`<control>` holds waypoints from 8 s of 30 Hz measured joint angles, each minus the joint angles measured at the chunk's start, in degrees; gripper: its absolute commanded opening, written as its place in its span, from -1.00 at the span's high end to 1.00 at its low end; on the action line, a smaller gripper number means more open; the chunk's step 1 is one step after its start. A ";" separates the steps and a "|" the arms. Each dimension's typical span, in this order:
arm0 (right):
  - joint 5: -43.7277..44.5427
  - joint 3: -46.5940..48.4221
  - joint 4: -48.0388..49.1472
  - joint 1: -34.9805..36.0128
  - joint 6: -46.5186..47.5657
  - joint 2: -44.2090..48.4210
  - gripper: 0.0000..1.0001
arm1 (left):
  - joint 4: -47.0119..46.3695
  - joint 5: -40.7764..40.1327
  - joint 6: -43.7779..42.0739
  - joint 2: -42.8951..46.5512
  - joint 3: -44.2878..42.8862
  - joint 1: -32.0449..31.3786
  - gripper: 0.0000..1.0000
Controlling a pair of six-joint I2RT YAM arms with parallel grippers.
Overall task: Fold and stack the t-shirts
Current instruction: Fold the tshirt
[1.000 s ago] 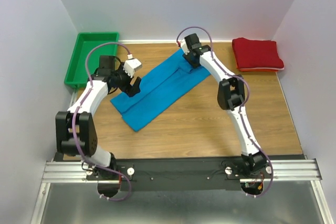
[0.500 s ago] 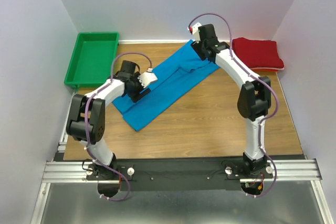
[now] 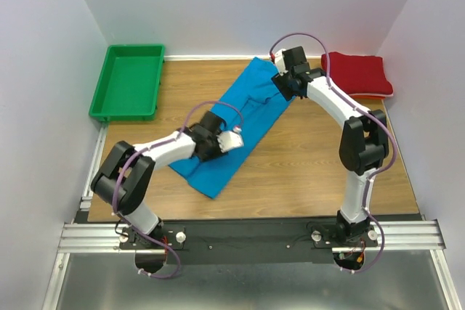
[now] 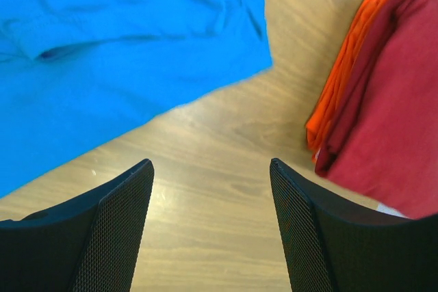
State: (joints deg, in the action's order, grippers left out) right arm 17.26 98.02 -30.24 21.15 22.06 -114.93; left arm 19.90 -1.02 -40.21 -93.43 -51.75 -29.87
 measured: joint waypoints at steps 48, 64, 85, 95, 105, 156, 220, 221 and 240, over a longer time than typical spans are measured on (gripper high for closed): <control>-6.58 32.00 -10.49 -0.48 -2.75 -28.17 -0.11 | 8.90 28.61 15.50 -12.50 -29.11 10.08 -0.33; -17.33 10.14 -9.73 -0.48 -8.55 -13.09 0.26 | 3.76 25.77 20.79 -22.67 -39.56 6.03 -0.28; -9.51 21.11 -8.02 -0.39 -6.54 -24.09 0.26 | 2.34 21.07 23.30 -31.12 -40.89 6.05 -0.11; -9.33 23.91 -7.34 -0.98 -3.69 -24.92 -0.40 | 3.30 23.93 21.18 -31.23 -43.17 6.27 -0.87; -23.23 13.00 -8.57 -1.38 -2.10 7.65 -0.99 | 3.54 27.17 15.32 -2.51 -39.71 6.45 -0.88; -39.39 -63.65 -0.15 18.67 34.73 40.92 0.38 | -6.40 26.77 -21.05 16.22 18.82 -18.64 0.55; -34.03 -6.29 -11.37 -0.07 49.86 3.06 0.99 | 14.36 29.14 -36.44 -17.53 -37.83 4.33 1.00; -34.16 -5.55 -11.34 -0.28 50.07 2.08 0.99 | 14.45 29.14 -36.70 -18.69 -38.77 4.63 1.00; -33.20 1.92 -8.85 -1.66 47.80 -4.83 -0.25 | 11.34 27.06 -28.61 -27.63 -48.09 9.94 0.15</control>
State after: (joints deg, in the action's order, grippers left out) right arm -15.94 99.94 -39.09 19.49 69.87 -119.77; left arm 31.24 26.04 -68.82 -121.05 -99.83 -19.92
